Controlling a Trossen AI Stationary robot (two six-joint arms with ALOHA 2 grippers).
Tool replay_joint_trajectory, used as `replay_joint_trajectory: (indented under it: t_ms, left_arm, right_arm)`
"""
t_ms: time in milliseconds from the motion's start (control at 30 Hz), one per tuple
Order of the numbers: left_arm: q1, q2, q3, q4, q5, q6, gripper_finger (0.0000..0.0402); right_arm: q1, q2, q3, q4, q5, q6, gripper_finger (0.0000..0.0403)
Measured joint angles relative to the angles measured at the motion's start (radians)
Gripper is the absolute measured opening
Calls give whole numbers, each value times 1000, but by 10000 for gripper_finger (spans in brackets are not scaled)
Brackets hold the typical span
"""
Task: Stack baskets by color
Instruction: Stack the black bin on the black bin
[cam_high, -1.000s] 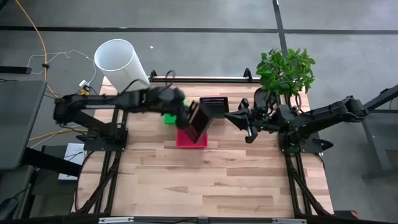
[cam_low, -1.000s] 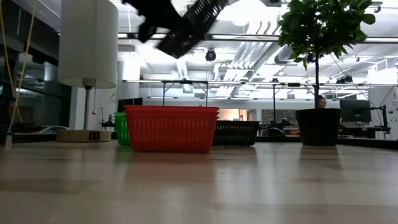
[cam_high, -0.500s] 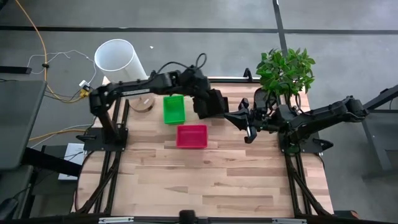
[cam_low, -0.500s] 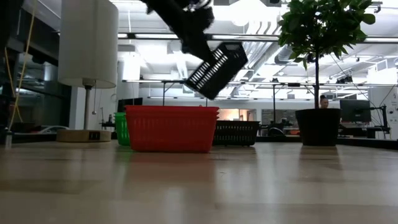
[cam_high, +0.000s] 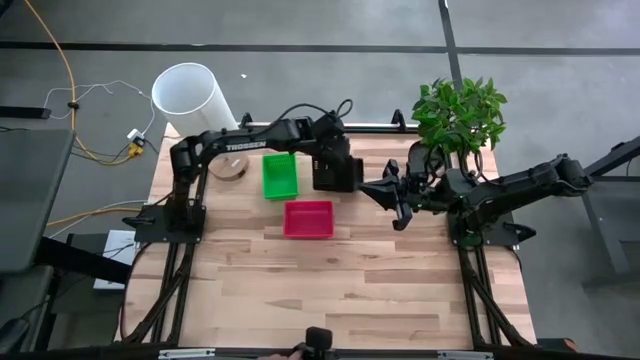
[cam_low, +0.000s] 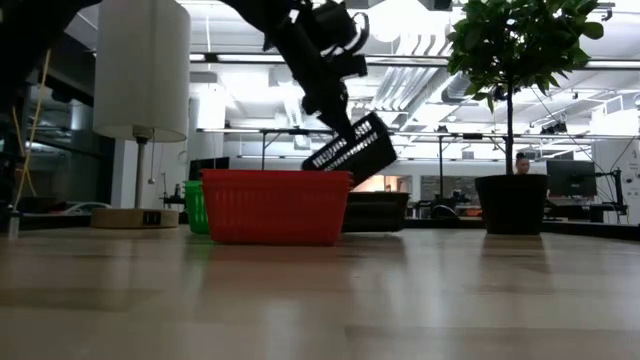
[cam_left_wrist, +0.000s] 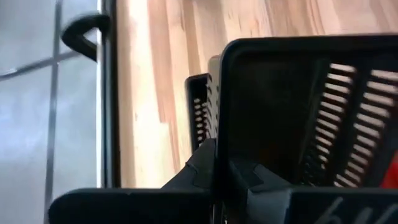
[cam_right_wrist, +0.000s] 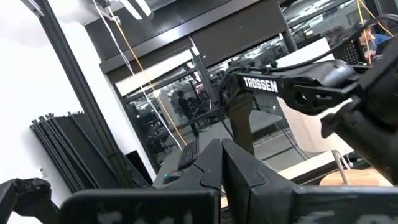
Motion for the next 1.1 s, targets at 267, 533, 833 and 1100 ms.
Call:
replay_joint_trajectory:
  t_ms: [267,533,833,1100]
  left_arm:
    - [22,11,0,-77,4,8,0]
    - [23,11,0,-124,33,122,0]
    - [-15,11,0,-135,49,321,0]
    - [-54,11,0,-135,36,414,1]
  right_arm:
    - [0,0,0,-29,29,-2,0]
    - [0,0,0,-38,30,-2,0]
    - [0,0,0,-43,30,-2,0]
    - [0,0,0,-44,31,-3,0]
